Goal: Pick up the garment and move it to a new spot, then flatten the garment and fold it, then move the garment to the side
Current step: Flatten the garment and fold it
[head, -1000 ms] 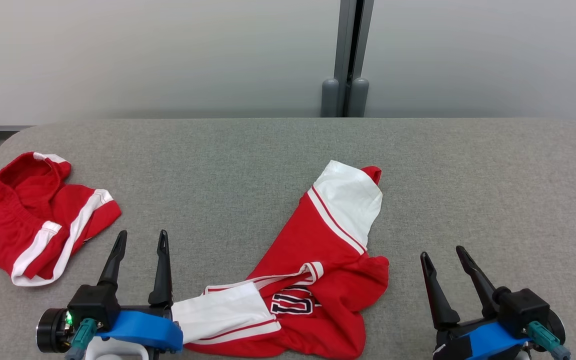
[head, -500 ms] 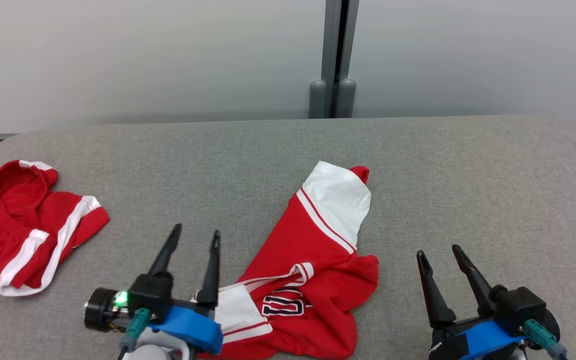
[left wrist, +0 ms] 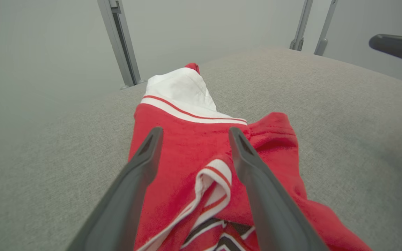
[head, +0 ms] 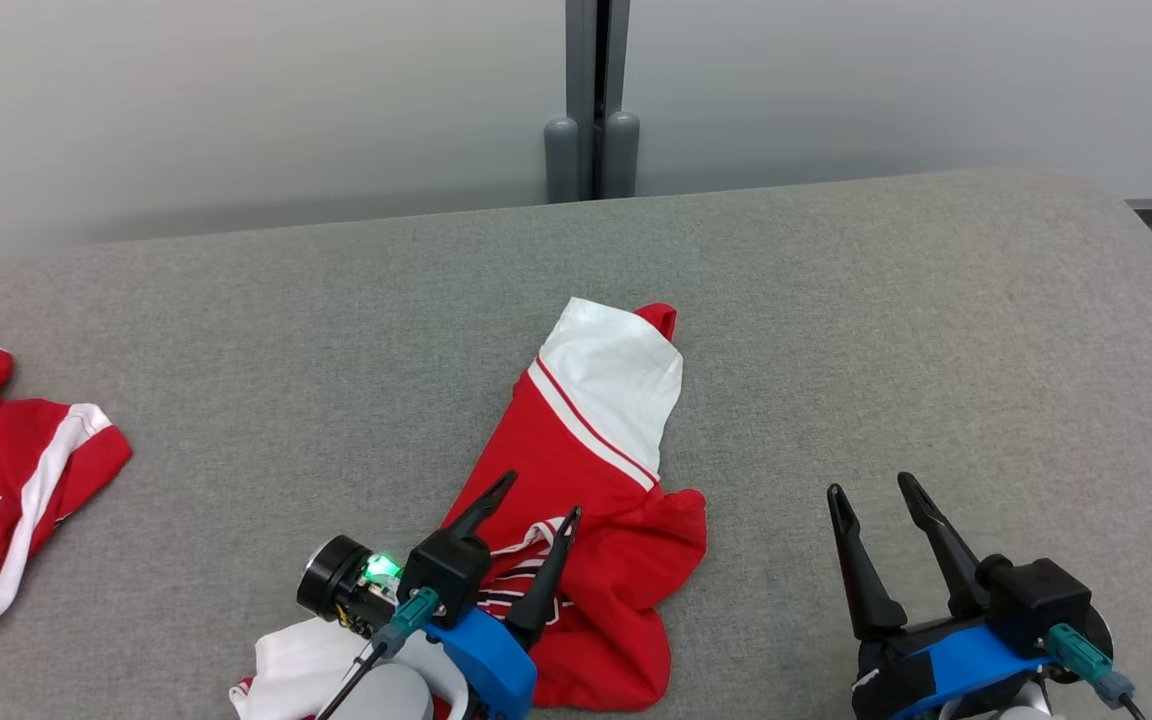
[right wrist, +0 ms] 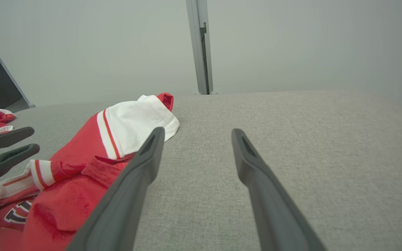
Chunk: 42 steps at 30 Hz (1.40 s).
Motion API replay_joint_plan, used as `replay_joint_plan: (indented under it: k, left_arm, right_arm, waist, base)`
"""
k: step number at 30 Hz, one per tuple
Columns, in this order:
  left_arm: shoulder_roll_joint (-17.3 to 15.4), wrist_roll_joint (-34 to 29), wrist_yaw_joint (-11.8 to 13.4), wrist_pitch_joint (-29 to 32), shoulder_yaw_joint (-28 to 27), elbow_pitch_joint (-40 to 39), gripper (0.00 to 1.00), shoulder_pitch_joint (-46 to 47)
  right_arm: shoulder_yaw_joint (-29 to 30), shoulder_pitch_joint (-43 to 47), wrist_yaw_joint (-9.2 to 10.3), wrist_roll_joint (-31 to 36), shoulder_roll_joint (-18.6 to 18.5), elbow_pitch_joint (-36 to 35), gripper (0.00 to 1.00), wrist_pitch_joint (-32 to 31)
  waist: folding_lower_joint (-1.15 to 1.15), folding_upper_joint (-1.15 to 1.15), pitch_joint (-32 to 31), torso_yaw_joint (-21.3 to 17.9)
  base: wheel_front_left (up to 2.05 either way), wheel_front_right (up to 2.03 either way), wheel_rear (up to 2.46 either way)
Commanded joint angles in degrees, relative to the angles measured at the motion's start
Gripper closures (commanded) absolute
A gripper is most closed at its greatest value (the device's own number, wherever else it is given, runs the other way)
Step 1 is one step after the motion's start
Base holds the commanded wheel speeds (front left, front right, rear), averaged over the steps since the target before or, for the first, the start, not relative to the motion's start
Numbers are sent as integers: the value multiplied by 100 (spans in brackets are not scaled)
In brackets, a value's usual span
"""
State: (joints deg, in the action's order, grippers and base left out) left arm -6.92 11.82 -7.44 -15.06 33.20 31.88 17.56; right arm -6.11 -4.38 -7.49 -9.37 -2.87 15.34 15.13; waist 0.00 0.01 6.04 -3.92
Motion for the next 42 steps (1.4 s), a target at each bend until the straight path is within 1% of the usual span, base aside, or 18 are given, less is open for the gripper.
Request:
replay_joint_plan:
  k: [1, 6, 12, 13, 14, 15, 19, 23, 28, 34, 37, 42]
  left_arm:
    - [-25, 48, -2, -17, 65, 79, 0, 133]
    - [-71, 293, -3, -17, 425, 588, 0, 357]
    - [-93, 496, -3, -17, 707, 1113, 0, 527]
    - [-84, 535, -3, -17, 756, 1167, 37, 578]
    - [-78, 566, -3, -17, 795, 1209, 60, 631]
    - [-66, 605, -3, -17, 860, 1251, 100, 657]
    - [-70, 714, -3, -17, 1023, 1340, 100, 819]
    - [-153, 816, -3, -18, 846, 1072, 100, 1019]
    - [-436, 858, 0, -18, 319, 654, 100, 1348]
    - [-863, 884, 59, -17, -401, 480, 100, 1784]
    - [-1019, 944, 71, -17, -753, 583, 100, 1918]
    - [-1129, 985, 110, -17, -1205, 959, 100, 1929]
  right_arm:
    - [19, -55, -1, -23, -6, -6, 0, 3]
    - [56, -88, -1, -33, -5, -33, 0, 3]
    - [48, -137, -1, -48, -5, -59, 0, 3]
    - [46, -140, -1, -57, -4, -61, 0, 3]
    - [54, -148, -1, -61, -5, -67, 0, 3]
    - [62, -155, -1, -66, -5, -72, 0, 3]
    - [113, -137, -1, -70, -5, -80, 0, 3]
    - [178, -109, -1, -94, -5, -102, 0, 3]
    - [195, -142, -1, -91, -6, -127, 0, 3]
    - [169, -289, -1, -93, -7, -123, 0, 3]
    - [195, -347, -1, -81, -7, -98, 0, 3]
    - [226, -399, -1, -94, -7, -50, 0, 3]
  waist:
    - [0, -1, 19, -25]
    - [0, -1, 133, -137]
    - [0, -1, 233, -224]
    - [0, -1, 248, -233]
    - [0, -1, 259, -238]
    - [0, -1, 266, -239]
    - [0, -1, 265, -204]
    - [0, -1, 264, -112]
    - [0, -1, 299, -20]
    - [0, -1, 458, -121]
    - [0, -1, 539, -221]
    - [0, -1, 658, -394]
  base:
    - [0, 0, 0]
    - [0, 0, 0]
    - [0, 0, 0]
    - [0, 0, 0]
    - [0, 0, 0]
    - [0, 0, 0]
    - [0, 0, 0]
    - [0, 0, 0]
    - [0, 0, 0]
    - [0, 0, 0]
    - [0, 0, 0]
    - [0, 0, 0]
